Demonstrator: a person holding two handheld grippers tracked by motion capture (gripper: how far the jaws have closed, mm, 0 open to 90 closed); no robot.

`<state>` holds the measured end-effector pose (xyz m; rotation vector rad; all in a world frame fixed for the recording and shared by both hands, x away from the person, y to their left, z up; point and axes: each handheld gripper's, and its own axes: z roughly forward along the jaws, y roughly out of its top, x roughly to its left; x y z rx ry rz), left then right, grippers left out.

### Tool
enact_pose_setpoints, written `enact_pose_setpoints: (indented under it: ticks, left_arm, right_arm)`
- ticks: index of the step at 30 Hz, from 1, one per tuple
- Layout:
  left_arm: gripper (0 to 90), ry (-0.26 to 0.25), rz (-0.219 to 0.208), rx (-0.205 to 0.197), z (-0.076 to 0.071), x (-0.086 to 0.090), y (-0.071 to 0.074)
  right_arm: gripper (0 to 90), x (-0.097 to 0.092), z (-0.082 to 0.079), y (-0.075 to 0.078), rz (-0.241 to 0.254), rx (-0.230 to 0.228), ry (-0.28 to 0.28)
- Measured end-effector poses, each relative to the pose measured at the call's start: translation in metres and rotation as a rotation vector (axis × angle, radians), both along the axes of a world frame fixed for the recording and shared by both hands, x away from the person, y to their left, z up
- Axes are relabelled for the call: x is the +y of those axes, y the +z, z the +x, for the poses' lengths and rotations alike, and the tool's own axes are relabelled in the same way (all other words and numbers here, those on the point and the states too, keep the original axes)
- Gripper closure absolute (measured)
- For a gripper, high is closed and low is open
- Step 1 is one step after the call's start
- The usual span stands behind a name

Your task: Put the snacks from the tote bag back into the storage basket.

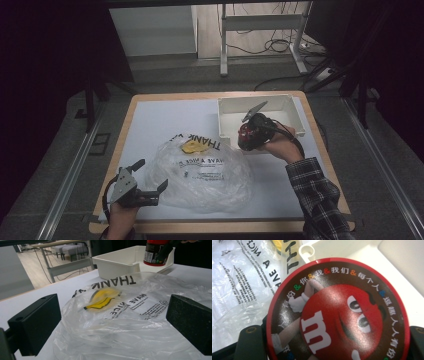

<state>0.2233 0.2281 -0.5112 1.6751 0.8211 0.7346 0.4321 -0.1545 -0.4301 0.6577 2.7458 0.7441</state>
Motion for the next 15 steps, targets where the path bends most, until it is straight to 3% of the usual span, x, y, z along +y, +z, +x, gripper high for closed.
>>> enact_pose_setpoints:
  ticks: [15]
  left_arm:
    - [0.0, -0.005, -0.045, -0.017, -0.001, 0.003, 0.001]
  right_arm:
    - [25.7, 0.001, 0.018, -0.002, 0.007, 0.005, -0.001]
